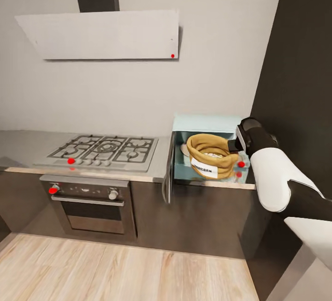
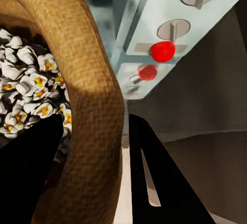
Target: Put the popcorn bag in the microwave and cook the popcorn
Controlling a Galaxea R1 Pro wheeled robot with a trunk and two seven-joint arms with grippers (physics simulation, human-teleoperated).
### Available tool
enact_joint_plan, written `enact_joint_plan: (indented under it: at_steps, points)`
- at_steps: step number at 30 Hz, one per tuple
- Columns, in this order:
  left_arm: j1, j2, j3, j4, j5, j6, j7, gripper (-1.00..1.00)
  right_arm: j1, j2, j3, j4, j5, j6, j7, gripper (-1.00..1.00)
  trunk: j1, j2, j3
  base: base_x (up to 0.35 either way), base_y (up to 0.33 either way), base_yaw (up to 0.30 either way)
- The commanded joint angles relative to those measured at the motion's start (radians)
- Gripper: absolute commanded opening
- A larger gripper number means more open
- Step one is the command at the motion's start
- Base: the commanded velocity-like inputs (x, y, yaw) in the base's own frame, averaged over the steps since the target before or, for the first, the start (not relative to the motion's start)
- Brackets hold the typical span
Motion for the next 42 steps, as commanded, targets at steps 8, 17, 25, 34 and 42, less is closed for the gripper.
enact_joint_plan:
  at_steps: [8,17,25,34,42]
  points:
    - [0.000,0.000,0.003,0.000,0.005,-0.003,0.000,1.00,-0.001,0.000,-0.005,-0.001,0.009,0.002,0.007,-1.00,0.001,-0.001,-0.001,0.321,0.000,0.000]
    - [0.000,0.000,0.003,0.000,0.005,-0.003,0.000,1.00,-0.001,-0.002,-0.005,0.001,0.009,0.002,0.007,-1.00,0.001,-0.001,-0.001,0.318,0.000,0.000]
    - [0.000,-0.001,0.003,0.000,0.003,-0.008,0.000,1.00,-0.001,-0.004,-0.006,0.046,0.007,0.002,0.007,-1.00,0.001,-0.001,-0.001,0.047,0.000,0.000]
    - [0.000,-0.002,0.003,0.000,0.005,-0.005,0.000,1.00,-0.001,-0.015,-0.006,0.093,0.006,0.002,0.007,-1.00,0.001,-0.001,-0.001,0.156,0.000,0.000]
    - [0.000,0.000,0.003,0.000,0.005,-0.006,0.000,1.00,-0.001,-0.016,-0.007,0.093,0.006,0.002,0.007,-1.00,0.001,-0.001,-0.001,0.156,0.000,0.000]
